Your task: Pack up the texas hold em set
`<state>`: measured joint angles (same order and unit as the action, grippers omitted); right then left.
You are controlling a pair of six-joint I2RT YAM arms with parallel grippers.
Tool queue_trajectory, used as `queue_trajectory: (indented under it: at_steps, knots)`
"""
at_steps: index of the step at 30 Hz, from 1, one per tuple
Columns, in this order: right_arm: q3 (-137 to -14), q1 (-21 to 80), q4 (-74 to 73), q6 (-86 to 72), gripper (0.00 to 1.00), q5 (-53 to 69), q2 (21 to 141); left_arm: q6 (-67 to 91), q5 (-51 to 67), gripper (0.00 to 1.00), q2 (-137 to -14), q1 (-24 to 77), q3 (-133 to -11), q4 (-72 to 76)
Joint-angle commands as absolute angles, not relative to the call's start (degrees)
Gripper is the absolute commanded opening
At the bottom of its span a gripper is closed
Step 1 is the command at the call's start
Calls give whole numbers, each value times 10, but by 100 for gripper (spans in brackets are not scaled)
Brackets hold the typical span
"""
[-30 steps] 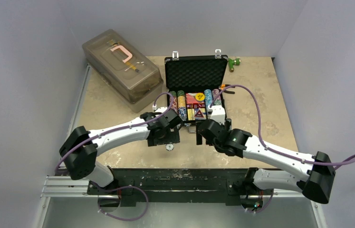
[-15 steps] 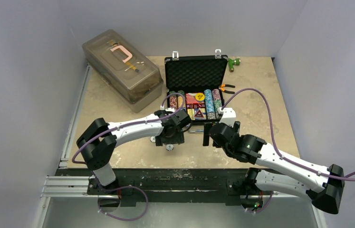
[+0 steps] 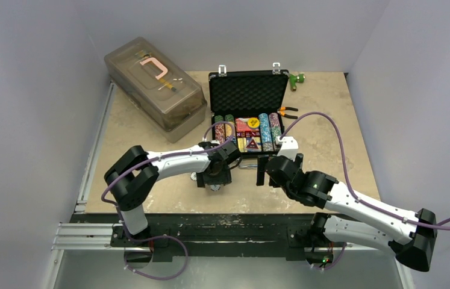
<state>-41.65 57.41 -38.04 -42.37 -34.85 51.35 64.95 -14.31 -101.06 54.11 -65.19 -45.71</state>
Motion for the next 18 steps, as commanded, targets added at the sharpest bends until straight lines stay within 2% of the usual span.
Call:
queue_trajectory:
  at_steps: [1,8,13,18]
  knots:
    - [-415,572,-358,-416,99,-349,520,648,-137,69,-1028,535,-651,-424]
    - [-418,572,-356,-413,99,-344,536,657,-133,57,-1026,535,-629,-412]
    - [-420,572,-353,-412,99,-342,542,660,-136,54,-1020,535,-610,-406]
    - [-419,572,-349,-416,99,-331,546,651,-131,46,-1022,536,-603,-392]
